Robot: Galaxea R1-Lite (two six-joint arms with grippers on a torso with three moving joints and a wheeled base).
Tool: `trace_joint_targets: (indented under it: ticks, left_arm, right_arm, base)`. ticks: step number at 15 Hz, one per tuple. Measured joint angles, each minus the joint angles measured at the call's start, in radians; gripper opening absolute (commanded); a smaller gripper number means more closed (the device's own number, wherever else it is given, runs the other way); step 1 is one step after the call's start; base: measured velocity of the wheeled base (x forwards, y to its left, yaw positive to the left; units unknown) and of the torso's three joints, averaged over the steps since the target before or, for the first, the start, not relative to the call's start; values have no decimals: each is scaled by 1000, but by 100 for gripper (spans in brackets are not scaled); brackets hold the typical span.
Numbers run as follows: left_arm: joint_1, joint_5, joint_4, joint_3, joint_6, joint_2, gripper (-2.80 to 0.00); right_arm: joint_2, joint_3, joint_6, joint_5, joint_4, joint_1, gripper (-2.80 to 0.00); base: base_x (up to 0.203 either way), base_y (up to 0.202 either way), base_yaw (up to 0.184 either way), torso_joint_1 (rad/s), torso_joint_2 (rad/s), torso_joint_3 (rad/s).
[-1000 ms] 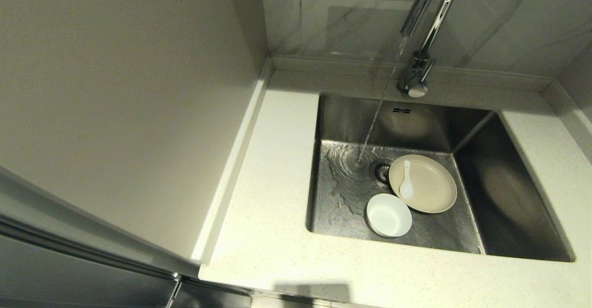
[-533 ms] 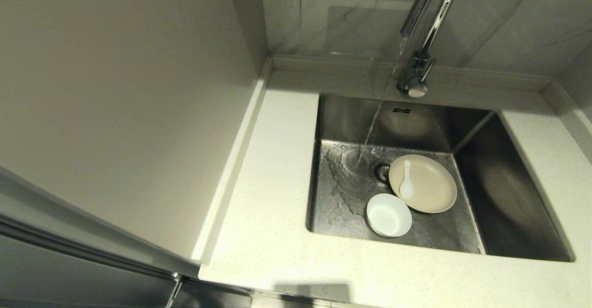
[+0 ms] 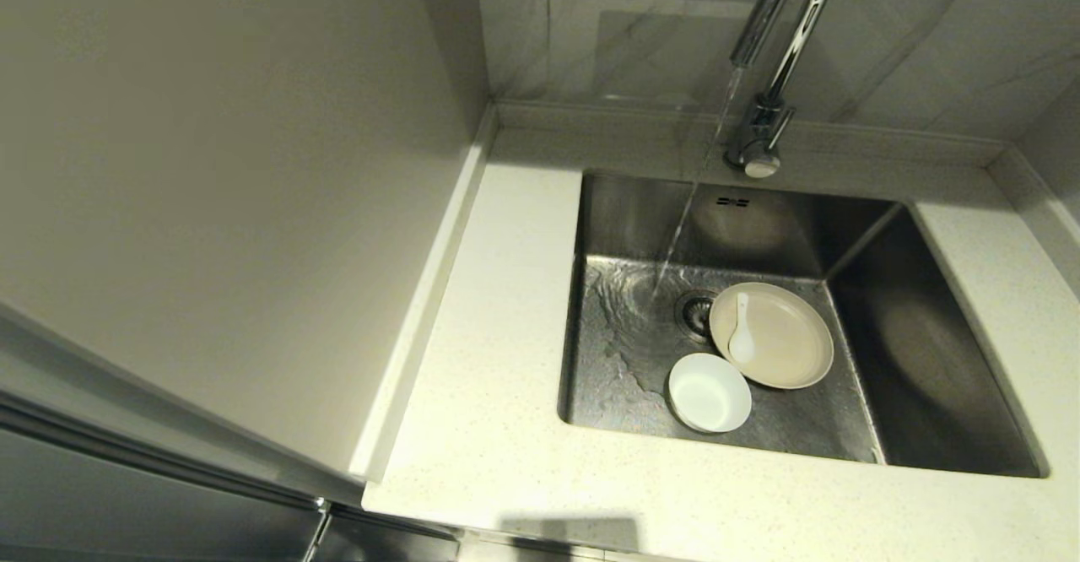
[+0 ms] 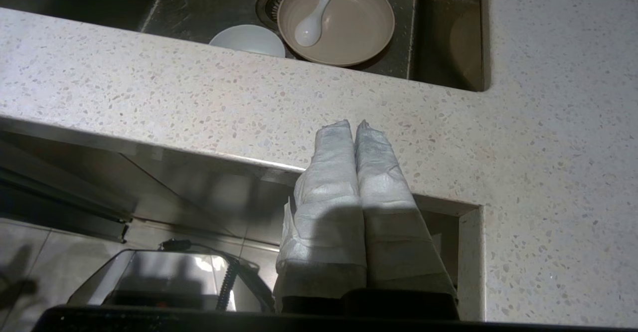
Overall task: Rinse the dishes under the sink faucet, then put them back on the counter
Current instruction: Wait for the water to rinse the bowl
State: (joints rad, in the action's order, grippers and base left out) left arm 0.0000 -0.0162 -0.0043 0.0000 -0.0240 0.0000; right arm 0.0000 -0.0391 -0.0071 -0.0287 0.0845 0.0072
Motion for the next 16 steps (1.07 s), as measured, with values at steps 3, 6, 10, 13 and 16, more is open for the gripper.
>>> trace_joint_targets:
  ticks: [3,6,10,13,16]
  left_arm:
    - [0,0,0,0,0,0,-280]
    - [0,0,0,0,0,0,-280]
    - [0,0,0,0,0,0,-280]
    - [0,0,0,0,0,0,-280]
    - [0,0,0,0,0,0,-280]
  right_arm:
    - [0,2,0,1,-5,0,-280]
    - [0,4,0,0,-9,0,-280]
    - [0,17,0,1,-49,0,-280]
    - [0,36,24,0,-92,0,-280]
    - [0,38,46,-2,-92,0,-280]
  base:
    - [0,0,0,0,0,0]
    - [0,0,0,0,0,0]
    - [0,0,0,0,0,0]
    - [0,0,0,0,0,0]
    - [0,0,0,0,0,0]
